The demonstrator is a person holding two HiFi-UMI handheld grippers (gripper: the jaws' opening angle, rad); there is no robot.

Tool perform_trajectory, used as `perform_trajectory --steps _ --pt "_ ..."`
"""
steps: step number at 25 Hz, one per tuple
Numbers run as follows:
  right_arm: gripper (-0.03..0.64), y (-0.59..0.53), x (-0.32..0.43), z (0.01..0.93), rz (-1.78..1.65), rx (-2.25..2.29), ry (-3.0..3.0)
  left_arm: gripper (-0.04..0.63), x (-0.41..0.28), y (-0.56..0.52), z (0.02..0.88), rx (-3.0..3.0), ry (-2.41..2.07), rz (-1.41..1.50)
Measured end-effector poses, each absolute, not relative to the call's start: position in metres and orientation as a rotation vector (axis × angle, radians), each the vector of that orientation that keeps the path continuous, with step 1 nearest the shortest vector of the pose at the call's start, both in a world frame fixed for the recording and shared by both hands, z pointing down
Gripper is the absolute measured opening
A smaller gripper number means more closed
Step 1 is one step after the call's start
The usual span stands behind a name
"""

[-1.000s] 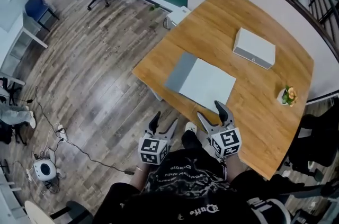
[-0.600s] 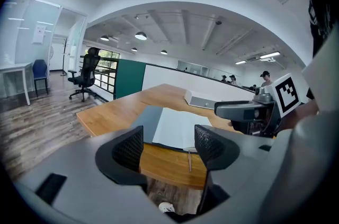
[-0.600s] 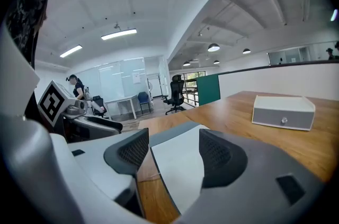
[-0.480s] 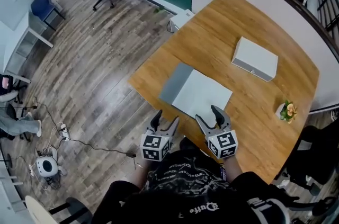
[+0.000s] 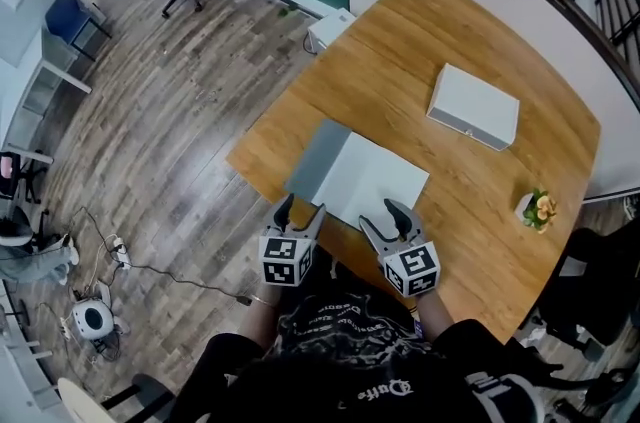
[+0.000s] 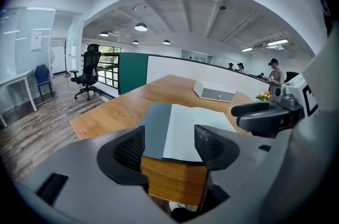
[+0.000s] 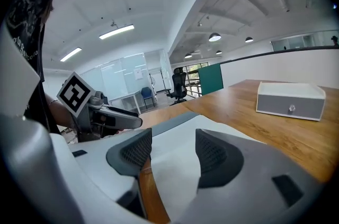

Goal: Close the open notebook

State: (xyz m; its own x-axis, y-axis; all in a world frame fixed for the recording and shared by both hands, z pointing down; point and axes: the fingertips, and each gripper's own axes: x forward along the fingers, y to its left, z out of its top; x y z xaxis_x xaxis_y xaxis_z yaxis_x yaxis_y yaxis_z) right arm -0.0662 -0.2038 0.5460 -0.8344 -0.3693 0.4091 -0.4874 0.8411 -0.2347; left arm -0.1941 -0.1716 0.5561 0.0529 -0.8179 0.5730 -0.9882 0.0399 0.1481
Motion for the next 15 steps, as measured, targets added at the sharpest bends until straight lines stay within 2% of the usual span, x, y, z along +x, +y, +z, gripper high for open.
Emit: perform_trajectory --steps 4,7,12,15 --pt "0.235 -0.209 -0.070 0.546 0.476 0.683 -2.648 0.314 -0.221 -0.182 0.566 1.786 -1.800 0.456" --pt "0.229 -0.210 -0.072 0.545 0.474 0.708 -2.635 0.284 -0.243 -0.189 0.576 1.750 -1.786 0.499" --pt "0.198 -0.210 -0.077 0.548 0.457 0.725 -2.595 0.276 -0.275 -0.193 0.602 1.686 -1.732 0.681" --pt "0.196 -0.210 -0.076 0.549 0.447 0.745 -2.574 0.225 -0.285 -0.192 0.614 1.664 -1.695 0.711"
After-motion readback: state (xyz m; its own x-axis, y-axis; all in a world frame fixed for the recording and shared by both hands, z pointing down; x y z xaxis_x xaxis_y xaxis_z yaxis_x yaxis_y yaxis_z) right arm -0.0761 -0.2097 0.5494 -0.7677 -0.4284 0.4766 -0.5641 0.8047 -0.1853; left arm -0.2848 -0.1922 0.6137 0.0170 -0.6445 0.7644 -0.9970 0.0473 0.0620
